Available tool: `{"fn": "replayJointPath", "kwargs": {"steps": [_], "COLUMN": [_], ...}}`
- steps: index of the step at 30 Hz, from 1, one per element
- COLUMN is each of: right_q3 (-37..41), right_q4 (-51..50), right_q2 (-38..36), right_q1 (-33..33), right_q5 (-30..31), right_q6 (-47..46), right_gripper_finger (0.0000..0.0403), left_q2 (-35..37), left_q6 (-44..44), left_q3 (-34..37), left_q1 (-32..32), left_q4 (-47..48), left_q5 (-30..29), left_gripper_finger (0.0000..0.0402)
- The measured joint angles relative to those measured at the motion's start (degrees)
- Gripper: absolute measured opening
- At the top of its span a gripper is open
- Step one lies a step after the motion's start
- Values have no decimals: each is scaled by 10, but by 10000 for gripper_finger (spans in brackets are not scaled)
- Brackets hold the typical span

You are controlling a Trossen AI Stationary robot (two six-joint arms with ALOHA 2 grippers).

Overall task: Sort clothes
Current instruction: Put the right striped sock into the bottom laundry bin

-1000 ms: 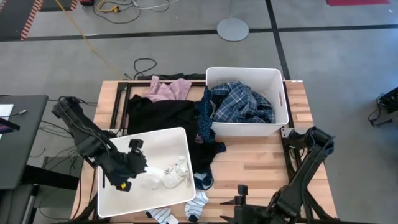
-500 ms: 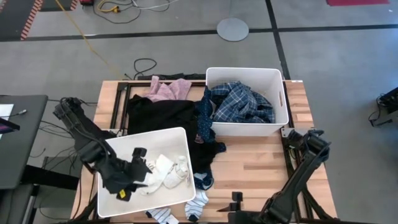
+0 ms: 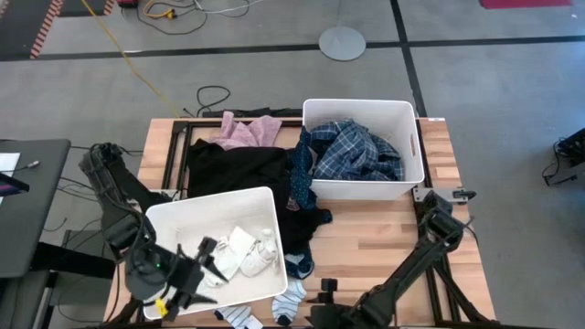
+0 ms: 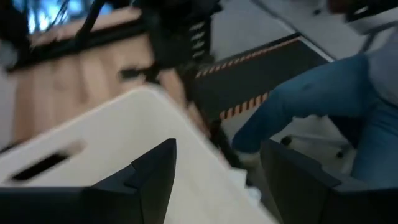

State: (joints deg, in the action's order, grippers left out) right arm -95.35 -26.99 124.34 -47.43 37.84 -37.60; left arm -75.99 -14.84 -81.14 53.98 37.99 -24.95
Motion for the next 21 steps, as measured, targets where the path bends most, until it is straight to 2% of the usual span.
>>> {"fn": "replayJointPath", "kwargs": {"steps": [5,10,15,21], "right_q3": [0,0,0,0], "right_q4": [6,40,28,-3], "right_q2": [10,25,37,44], "right_q1": [22,39,50,59], "right_q5": [-5,-36,-52,-47], "right_q6": [1,24,14,-5], "right_gripper_finger": [202,206,209,187], "left_q2": [-28,-64,-86,-88], "left_q6": [40,43,45,44], "left_q3": [0,0,0,0], "left_q1": [15,14,14,14], "left_q4": [-51,-49,-53,-57], "left_q5": [1,3,9,9], "left_gripper_finger": [227,227,227,226]}}
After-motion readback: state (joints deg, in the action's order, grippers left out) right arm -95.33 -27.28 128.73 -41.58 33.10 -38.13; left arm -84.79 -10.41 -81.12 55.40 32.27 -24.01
